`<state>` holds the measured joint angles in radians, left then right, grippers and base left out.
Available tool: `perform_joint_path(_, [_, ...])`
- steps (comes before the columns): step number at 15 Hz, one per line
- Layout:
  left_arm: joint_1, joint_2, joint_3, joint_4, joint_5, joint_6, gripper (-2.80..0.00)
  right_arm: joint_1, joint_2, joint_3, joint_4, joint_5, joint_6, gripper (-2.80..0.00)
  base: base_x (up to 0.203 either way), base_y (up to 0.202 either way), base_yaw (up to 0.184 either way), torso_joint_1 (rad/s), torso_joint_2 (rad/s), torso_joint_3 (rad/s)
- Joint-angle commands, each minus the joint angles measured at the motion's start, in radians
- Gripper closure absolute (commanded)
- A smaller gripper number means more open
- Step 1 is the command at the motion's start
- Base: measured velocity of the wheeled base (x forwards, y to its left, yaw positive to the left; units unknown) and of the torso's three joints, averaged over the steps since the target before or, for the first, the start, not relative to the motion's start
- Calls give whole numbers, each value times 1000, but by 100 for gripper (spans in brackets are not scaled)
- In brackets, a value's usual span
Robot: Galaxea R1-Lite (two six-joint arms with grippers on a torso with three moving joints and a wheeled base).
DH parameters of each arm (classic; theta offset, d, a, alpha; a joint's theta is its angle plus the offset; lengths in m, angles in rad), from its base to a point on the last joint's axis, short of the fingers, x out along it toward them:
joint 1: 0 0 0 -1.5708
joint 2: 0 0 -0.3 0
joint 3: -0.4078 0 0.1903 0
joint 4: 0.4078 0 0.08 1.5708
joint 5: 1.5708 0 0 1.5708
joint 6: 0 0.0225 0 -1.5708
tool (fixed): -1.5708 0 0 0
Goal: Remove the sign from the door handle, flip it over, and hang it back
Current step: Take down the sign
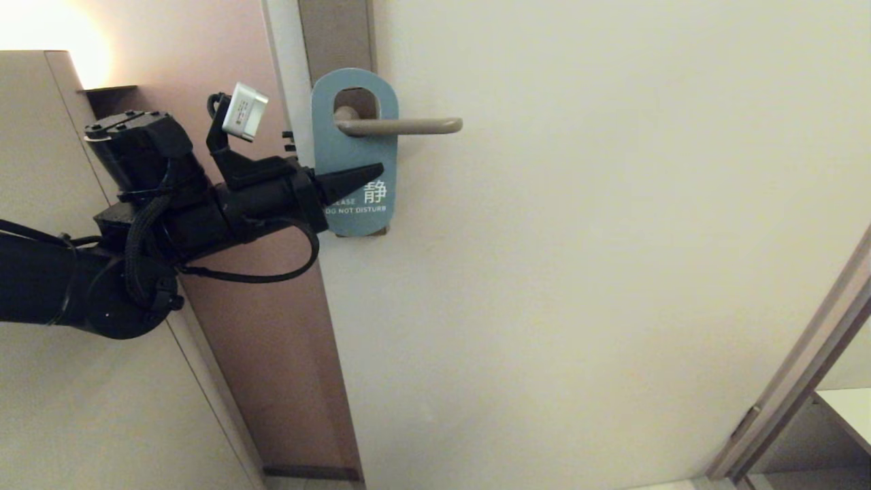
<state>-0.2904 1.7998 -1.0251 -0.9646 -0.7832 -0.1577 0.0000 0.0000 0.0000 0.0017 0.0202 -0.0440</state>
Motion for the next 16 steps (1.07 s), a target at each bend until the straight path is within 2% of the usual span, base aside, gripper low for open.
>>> perform_joint_path(1, [-3,-10,8,23,2,26,0,0,0,0,0,0,0,0,0,0,0,0,0,0])
perform_joint_path(6, [-13,-33,32,56,54,43,0,0,1,0,0,1,0,0,0,0,0,0,0,0])
perform_joint_path(16, [-58,-34,37,92,213,78,0,0,0,0,0,1,-2,0,0,0,0,0,0,0])
